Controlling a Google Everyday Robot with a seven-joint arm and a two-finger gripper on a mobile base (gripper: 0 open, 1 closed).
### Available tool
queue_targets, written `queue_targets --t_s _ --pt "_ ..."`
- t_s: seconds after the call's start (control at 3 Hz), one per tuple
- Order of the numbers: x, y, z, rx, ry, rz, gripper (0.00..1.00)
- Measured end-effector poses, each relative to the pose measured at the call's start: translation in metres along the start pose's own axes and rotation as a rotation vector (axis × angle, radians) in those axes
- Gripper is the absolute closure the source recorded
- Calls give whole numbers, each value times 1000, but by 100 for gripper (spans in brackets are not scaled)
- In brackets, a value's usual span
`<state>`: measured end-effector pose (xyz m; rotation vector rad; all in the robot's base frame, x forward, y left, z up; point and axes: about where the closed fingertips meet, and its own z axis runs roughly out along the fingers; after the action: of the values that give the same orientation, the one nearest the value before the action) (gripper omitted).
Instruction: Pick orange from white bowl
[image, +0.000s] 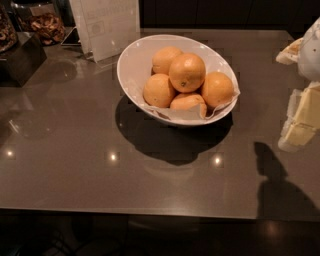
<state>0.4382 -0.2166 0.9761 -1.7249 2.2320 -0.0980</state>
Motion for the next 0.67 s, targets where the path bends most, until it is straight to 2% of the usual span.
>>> queue_targets --t_s 0.33,0.67 --pt "-6 -8 0 4 -12 -10 0" --pt "-19 -26 8 -23 -46 -36 0"
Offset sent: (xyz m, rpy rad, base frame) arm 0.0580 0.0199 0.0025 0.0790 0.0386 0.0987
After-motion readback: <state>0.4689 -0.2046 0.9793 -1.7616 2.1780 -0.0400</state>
